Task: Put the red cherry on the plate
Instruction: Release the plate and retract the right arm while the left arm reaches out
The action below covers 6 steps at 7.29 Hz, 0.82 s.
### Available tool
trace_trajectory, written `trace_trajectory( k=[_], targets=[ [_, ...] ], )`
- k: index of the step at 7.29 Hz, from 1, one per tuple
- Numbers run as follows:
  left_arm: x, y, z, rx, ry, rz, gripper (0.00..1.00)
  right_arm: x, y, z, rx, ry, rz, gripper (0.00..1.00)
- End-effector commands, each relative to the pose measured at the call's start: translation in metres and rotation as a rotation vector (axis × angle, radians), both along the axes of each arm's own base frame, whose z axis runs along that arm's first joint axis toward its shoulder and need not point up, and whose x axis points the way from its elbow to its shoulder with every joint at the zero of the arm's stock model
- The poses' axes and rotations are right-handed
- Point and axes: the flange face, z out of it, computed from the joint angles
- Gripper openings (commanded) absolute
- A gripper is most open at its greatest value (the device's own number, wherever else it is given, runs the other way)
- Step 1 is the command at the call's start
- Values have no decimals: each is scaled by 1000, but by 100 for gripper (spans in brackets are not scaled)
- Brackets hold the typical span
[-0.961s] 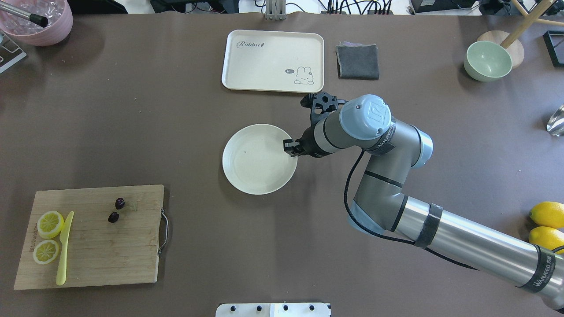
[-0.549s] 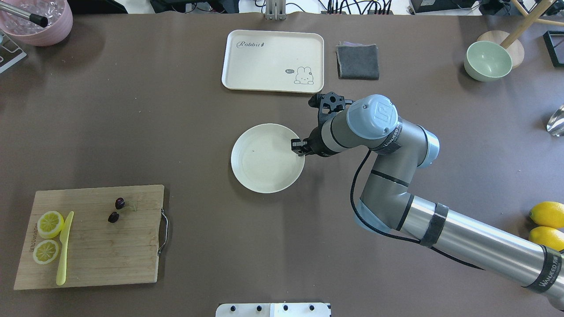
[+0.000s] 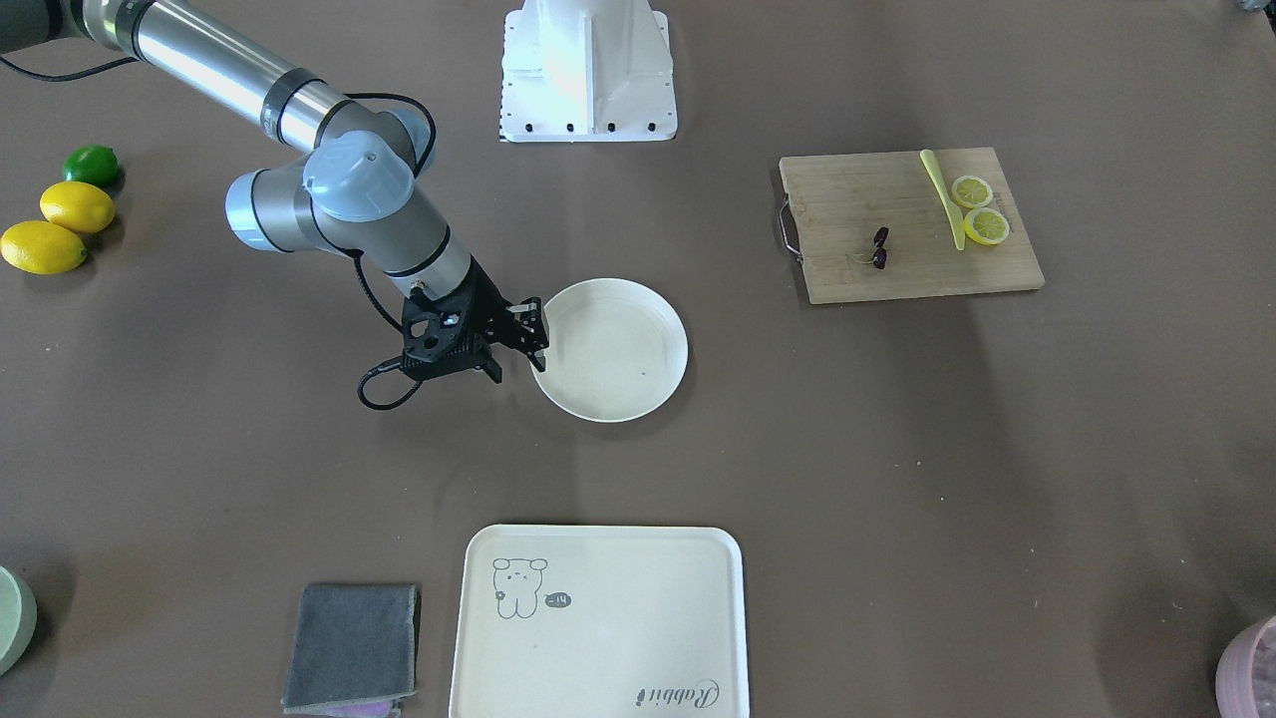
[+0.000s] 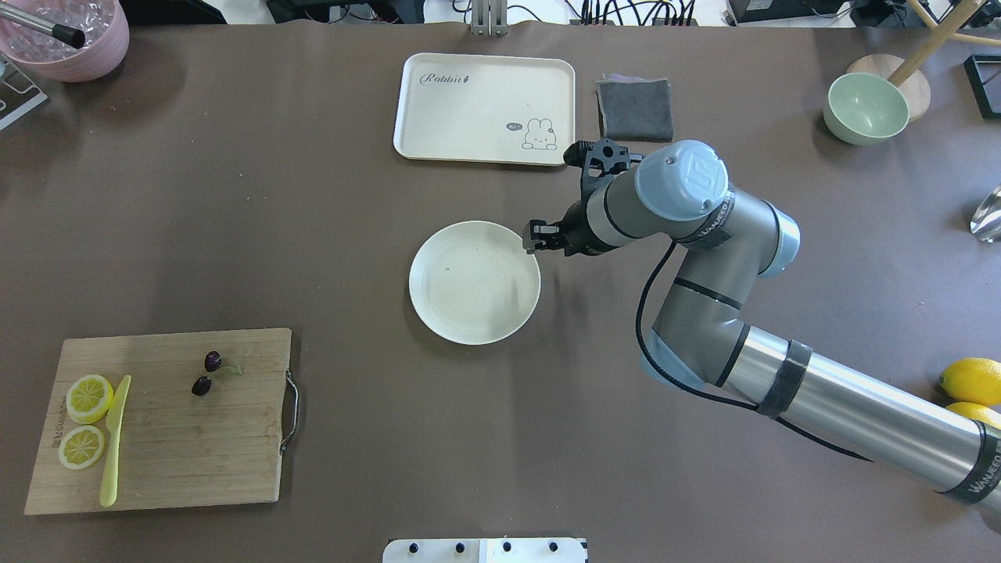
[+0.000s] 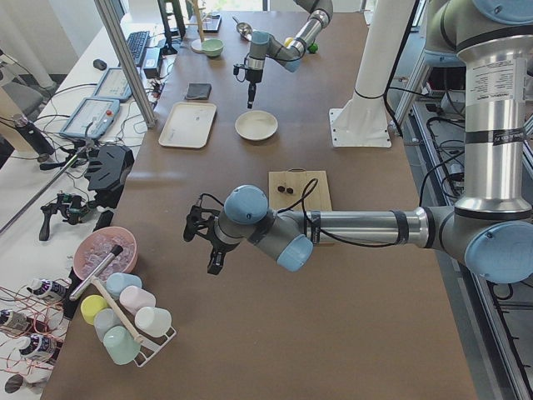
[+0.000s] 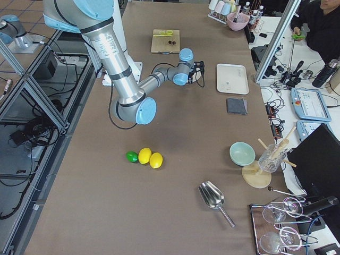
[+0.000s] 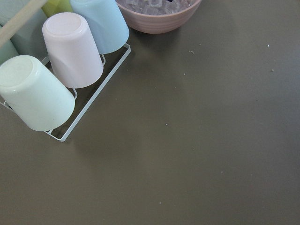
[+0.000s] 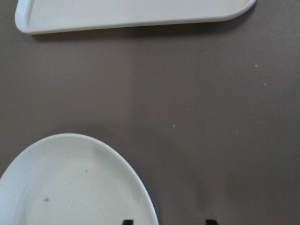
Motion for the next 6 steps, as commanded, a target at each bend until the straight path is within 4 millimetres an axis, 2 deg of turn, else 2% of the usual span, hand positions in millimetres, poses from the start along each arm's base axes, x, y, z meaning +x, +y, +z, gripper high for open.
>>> trace_trajectory(
  k=[1,2,3,4,6],
  targets=[
    [55,5,-46,-21,67,24,98,67,-45,23,-28,-2,-5,100],
    [82,19,-63,-24,86,67,98,106,-65,48,-3,25,-19,100],
    [105,45,-77,-9,66,92,98,146,-86,67,6,64,-29,100],
    [136,60,-89,-33,63,102,98,180,-101,87,29,115,-42,100],
    [210,84,-120,-42,52,105,97,228,-120,112,51,168,-44,100]
  ],
)
